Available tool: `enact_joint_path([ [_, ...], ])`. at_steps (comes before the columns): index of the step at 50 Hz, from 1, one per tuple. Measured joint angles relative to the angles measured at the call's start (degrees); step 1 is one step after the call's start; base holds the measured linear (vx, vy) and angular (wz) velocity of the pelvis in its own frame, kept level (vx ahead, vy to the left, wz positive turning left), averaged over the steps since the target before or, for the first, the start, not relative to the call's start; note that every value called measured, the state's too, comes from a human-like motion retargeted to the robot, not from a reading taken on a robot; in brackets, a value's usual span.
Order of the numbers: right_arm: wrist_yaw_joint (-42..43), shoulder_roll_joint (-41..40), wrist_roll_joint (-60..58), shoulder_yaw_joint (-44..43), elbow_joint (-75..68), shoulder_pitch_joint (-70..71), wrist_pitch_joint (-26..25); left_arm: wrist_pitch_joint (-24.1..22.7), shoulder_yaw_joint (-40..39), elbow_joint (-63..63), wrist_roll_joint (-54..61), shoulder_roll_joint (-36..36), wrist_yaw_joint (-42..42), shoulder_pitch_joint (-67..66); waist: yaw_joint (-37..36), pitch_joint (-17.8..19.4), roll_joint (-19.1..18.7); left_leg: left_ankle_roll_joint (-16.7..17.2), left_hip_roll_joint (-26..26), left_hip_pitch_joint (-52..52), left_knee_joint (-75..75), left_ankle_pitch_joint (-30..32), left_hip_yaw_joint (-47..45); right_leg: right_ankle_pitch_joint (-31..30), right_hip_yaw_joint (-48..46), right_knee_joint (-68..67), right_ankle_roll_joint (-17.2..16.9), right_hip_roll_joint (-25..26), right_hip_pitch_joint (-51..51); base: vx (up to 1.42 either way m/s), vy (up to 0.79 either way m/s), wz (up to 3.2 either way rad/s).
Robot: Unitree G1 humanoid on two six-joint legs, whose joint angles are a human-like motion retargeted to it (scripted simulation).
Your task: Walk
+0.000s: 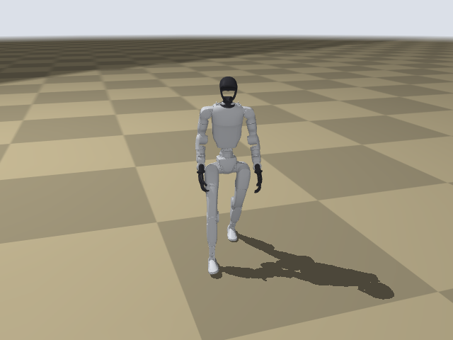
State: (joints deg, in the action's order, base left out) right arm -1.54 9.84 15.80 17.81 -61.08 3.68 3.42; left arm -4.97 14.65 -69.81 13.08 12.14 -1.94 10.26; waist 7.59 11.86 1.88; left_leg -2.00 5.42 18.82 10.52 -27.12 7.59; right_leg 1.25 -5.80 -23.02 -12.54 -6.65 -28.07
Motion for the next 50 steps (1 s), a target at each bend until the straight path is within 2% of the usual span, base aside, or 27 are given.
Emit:
enact_joint_path([
  [5,1.2,0.7,-0.4,-0.6,-1.5,-0.1,0.1,0.5,-0.3,-2.0,-0.5,-1.3,0.5,-4.2,0.5,-0.1,-1.4,2.8,-3.2,2.5,8.7,1.1,0.0,-0.8,0.1,-9.0,2.3,1.5,1.0,0.60,-0.19,0.30],
  [9,1.5,1.8,-0.3,-0.6,-3.1,0.3,0.1,1.0,-0.9,-5.0,0.0,-2.5,1.4,-6.8,1.1,0.6,-4.9,8.3,-7.8,0.4,22.5,11.6,0.6,2.0,-1.7,-11.3,6.2,5.7,5.2,0.55,-0.22,0.21],
  [12,2.0,2.3,-0.3,-0.9,-3.1,-0.5,0.2,1.3,-0.7,-5.5,-0.3,-3.0,2.0,-9.1,0.5,0.3,-6.8,10.2,-10.5,-4.1,34.8,18.2,-0.5,4.3,-2.4,-10.4,8.9,8.5,8.6,0.51,-0.21,0.00],
  [15,2.3,3.0,-0.3,-1.6,-3.0,-1.3,0.2,1.4,-0.3,-4.7,-0.7,-3.1,2.6,-10.3,-0.7,0.1,-7.6,8.6,-13.2,-10.1,46.6,20.4,-3.4,6.7,-2.7,-8.2,10.7,10.4,12.7,0.50,-0.19,-0.04],
  [20,2.7,3.8,-0.8,-2.8,-3.6,-1.4,-0.3,1.5,-0.4,-1.9,-1.0,-2.6,3.3,-9.6,-3.9,0.3,-7.2,1.8,-15.4,-21.1,57.4,10.9,-8.7,9.8,-2.1,-2.3,11.3,11.7,20.3,0.49,-0.17,-0.06],
  [25,2.1,3.6,-2.5,-3.6,-4.6,-1.0,-0.8,0.9,-1.0,1.3,-1.4,-2.1,3.1,-7.9,-7.5,1.0,-6.0,-1.1,-12.7,-30.2,51.3,2.0,-12.1,12.1,-0.5,3.7,10.8,11.8,28.1,0.51,-0.14,-0.19],
  [28,1.7,3.1,-3.3,-3.6,-4.9,-1.0,-1.0,0.5,-0.9,2.6,-1.6,-2.0,2.7,-7.1,-9.0,1.3,-5.3,-0.9,-10.9,-33.6,41.2,0.6,-13.9,14.5,0.5,5.3,10.7,11.2,32.0,0.52,-0.11,-0.27],
  [35,1.2,2.2,-5.7,-2.0,-5.3,-0.6,-1.2,0.3,0.3,3.9,-3.4,-2.1,2.3,-5.4,-9.5,1.7,-3.2,2.6,-4.7,-35.4,8.0,8.7,-14.7,19.6,1.1,6.7,10.7,9.0,39.5,0.51,-0.03,-0.07],
  [40,1.6,1.4,-6.9,-1.0,-5.4,-2.0,-1.3,0.3,1.7,4.2,-4.6,-2.3,1.8,-5.9,-9.0,0.0,-2.3,3.4,-3.1,-36.1,-2.8,12.3,-14.4,22.3,1.4,4.2,10.4,8.7,42.7,0.54,0.07,-0.02],
  [46,2.6,0.8,-7.0,-1.0,-6.8,-4.2,-1.7,0.9,3.4,2.5,-3.7,-2.2,1.6,-6.0,-9.6,-2.3,0.4,1.2,-0.8,-34.7,2.3,17.5,-14.9,20.6,2.1,-4.6,8.7,5.1,44.3,0.59,0.09,-0.22],
  [48,2.6,0.6,-6.9,-1.2,-7.5,-5.4,-1.9,1.1,4.0,1.5,-3.1,-2.2,1.8,-6.1,-9.5,-3.1,1.9,-0.2,0.9,-33.8,5.0,17.7,-14.9,17.1,2.8,-10.5,7.0,3.2,43.5,0.58,0.11,-0.05],
  [50,1.9,0.6,-6.8,-1.5,-8.4,-5.9,-2.2,1.3,4.4,0.4,-2.4,-1.9,2.7,-5.5,-9.3,-3.4,3.6,-1.9,3.0,-32.0,6.0,17.0,-14.7,10.8,4.1,-18.9,4.7,1.3,41.1,0.56,0.11,0.00],
])
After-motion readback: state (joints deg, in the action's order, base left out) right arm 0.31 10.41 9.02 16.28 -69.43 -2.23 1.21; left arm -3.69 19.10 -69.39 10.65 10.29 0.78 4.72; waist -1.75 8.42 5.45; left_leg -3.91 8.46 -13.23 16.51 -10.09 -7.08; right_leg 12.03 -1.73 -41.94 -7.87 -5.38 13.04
